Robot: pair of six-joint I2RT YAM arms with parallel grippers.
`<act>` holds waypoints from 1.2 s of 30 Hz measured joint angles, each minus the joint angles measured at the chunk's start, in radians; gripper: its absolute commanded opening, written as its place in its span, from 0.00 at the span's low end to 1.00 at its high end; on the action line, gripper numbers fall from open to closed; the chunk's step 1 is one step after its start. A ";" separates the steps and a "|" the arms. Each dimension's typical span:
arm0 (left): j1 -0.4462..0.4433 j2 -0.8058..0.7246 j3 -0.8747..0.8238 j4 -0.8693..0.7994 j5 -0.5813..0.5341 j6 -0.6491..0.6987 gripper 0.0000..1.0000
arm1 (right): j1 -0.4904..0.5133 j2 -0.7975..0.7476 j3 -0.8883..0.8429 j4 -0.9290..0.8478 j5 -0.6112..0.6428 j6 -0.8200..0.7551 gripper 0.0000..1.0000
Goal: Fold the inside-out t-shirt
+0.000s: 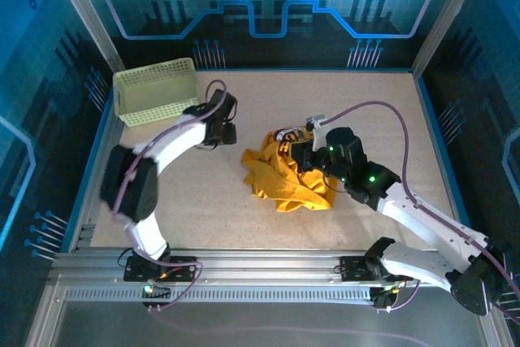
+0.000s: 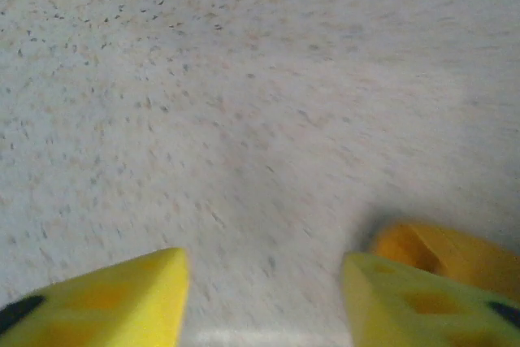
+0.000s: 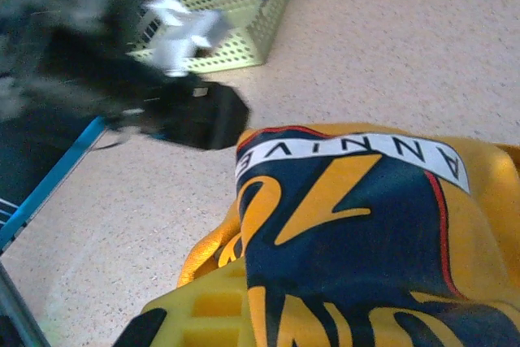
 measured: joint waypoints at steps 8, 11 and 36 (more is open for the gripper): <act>-0.221 -0.384 -0.229 0.358 0.224 -0.074 0.80 | -0.005 0.070 0.021 -0.017 0.015 0.089 0.00; -0.261 -0.338 -0.262 0.455 0.304 -0.105 0.78 | -0.005 0.083 0.042 -0.012 0.014 0.105 0.00; -0.099 -0.472 -0.742 0.852 0.362 -0.162 0.13 | -0.193 0.008 0.129 -0.171 -0.173 0.153 0.00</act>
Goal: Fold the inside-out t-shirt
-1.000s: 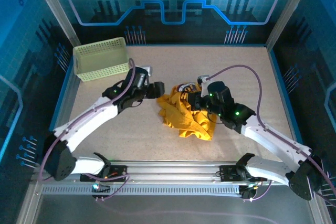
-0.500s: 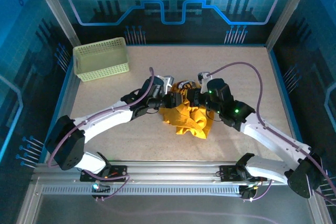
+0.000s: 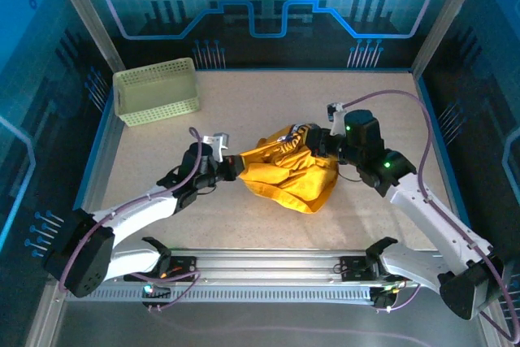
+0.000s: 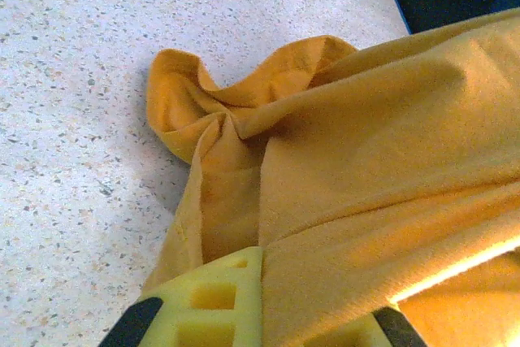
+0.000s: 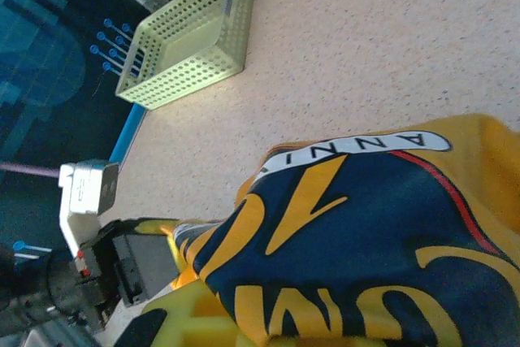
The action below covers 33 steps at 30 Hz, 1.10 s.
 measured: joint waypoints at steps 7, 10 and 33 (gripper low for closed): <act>-0.080 0.043 0.114 -0.241 -0.176 0.081 0.73 | 0.077 0.055 0.003 0.054 0.013 -0.026 0.00; -0.210 -0.044 0.116 -0.282 -0.257 0.130 0.76 | 0.097 0.068 0.003 0.068 0.021 -0.026 0.00; -0.266 0.037 0.180 -0.136 -0.166 0.007 0.53 | 0.180 0.069 -0.042 0.137 0.076 -0.042 0.00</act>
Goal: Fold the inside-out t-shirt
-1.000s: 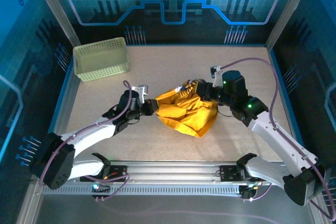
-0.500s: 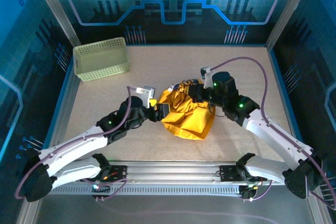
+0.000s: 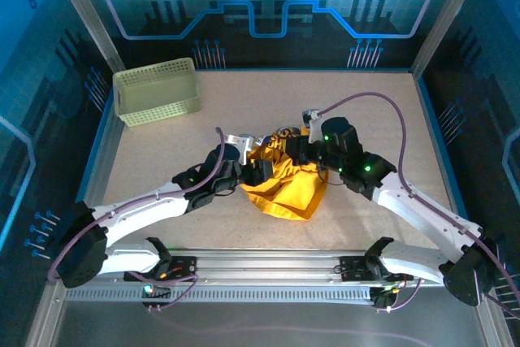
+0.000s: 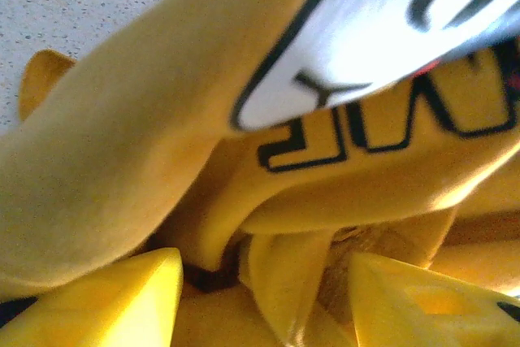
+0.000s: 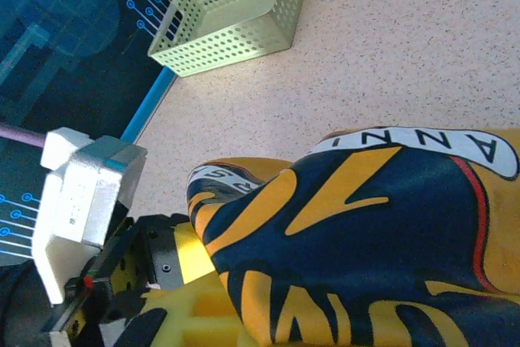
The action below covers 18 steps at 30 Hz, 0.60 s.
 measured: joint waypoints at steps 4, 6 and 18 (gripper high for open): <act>0.002 0.019 0.001 0.035 0.023 -0.024 0.40 | 0.004 -0.002 -0.027 0.015 0.005 0.000 0.00; 0.004 0.040 0.003 0.039 0.037 -0.028 0.33 | 0.004 -0.002 -0.033 0.020 0.010 0.000 0.00; 0.005 0.126 0.025 0.041 0.081 -0.029 0.21 | 0.004 -0.002 -0.034 0.037 0.023 0.005 0.00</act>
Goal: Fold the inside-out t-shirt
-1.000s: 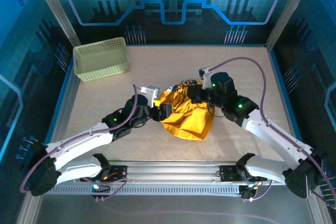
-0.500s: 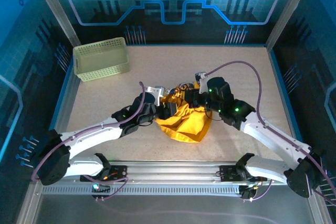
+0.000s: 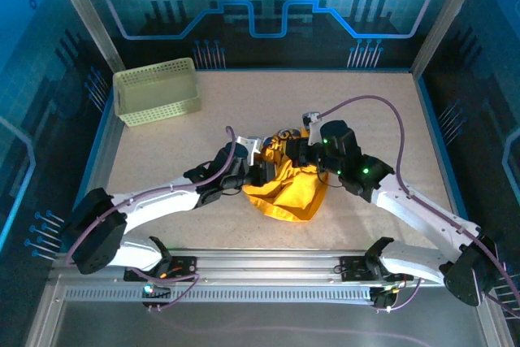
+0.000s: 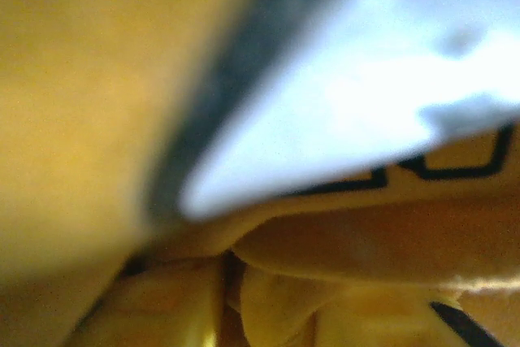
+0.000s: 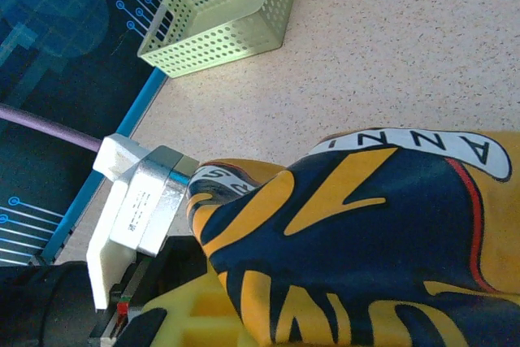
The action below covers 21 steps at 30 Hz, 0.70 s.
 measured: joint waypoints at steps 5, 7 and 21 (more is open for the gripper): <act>0.010 0.001 0.002 0.000 0.000 0.008 0.00 | -0.002 0.002 0.000 -0.014 0.037 0.016 0.14; 0.025 -0.009 0.001 -0.001 0.005 0.006 0.00 | -0.016 0.013 -0.001 -0.037 0.057 0.044 0.32; 0.119 -0.189 -0.007 -0.031 0.180 0.094 0.00 | -0.131 0.100 0.017 -0.221 0.027 -0.111 0.74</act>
